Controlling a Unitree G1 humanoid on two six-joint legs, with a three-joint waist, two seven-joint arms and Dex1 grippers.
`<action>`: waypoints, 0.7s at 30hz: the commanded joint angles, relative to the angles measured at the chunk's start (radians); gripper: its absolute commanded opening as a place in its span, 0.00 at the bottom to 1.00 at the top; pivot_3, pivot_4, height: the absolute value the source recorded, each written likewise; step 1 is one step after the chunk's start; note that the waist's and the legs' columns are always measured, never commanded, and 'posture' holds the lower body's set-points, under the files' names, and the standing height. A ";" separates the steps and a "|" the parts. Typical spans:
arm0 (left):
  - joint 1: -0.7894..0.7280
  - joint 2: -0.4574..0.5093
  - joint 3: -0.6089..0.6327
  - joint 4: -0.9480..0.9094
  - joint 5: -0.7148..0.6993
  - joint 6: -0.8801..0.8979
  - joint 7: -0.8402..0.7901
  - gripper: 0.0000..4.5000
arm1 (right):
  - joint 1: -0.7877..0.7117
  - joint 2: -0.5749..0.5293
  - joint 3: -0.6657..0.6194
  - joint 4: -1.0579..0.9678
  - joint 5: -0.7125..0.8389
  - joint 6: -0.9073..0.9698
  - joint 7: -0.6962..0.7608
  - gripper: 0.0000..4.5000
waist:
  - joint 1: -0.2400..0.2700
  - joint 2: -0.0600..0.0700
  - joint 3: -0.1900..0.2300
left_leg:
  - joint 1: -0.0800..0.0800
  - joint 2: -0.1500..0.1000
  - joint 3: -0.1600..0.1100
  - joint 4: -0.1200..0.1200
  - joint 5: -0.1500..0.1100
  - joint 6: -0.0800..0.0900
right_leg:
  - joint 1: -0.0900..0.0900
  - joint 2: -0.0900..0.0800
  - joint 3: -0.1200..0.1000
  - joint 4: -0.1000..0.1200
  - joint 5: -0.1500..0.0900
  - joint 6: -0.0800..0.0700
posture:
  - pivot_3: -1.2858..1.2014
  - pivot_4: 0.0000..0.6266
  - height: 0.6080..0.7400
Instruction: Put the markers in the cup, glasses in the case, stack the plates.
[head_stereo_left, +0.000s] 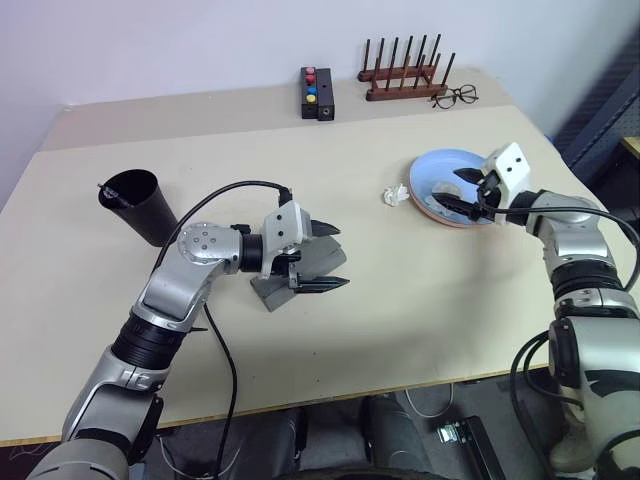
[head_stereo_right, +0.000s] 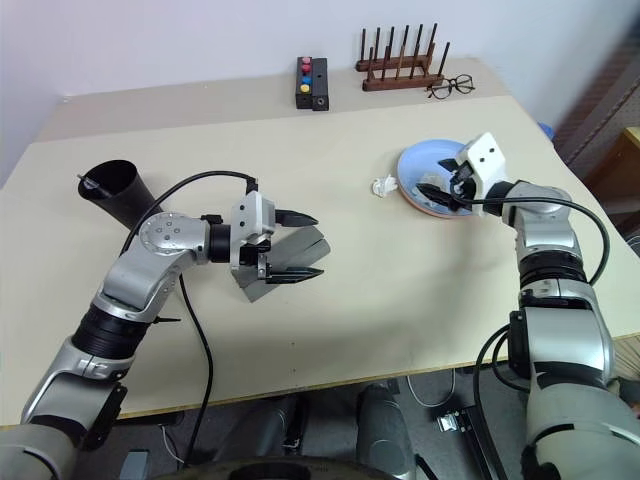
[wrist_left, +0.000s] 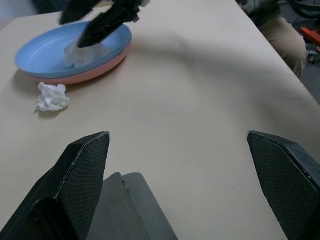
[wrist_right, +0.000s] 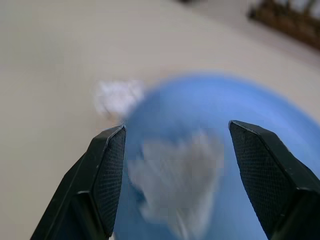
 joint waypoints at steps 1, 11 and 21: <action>0.000 0.004 0.022 -0.035 -0.014 0.003 0.007 1.00 | -0.015 0.037 0.011 -0.099 0.015 -0.017 0.015 0.74 | 0.000 0.000 0.000 | 0.000 0.000 0.000 0.000 0.000 0.000 | 0.000 0.000 0.000 0.000 0.000 0.000 | 0.52 0.24 1.00; 0.063 0.064 0.087 -0.156 -0.043 0.083 0.058 1.00 | -0.043 0.123 0.077 0.024 -0.080 -0.102 -0.081 0.74 | -0.001 0.000 0.000 | 0.000 0.000 0.000 0.000 0.000 0.000 | 0.000 0.000 0.000 0.000 0.000 0.000 | 0.52 0.24 1.00; 0.129 0.130 0.157 -0.275 -0.076 0.167 0.121 1.00 | -0.081 0.202 0.105 0.166 -0.133 -0.146 -0.148 0.74 | -0.002 0.000 0.000 | 0.000 0.000 0.000 0.000 0.000 0.000 | 0.000 0.000 0.000 0.000 0.000 0.000 | 0.52 0.24 1.00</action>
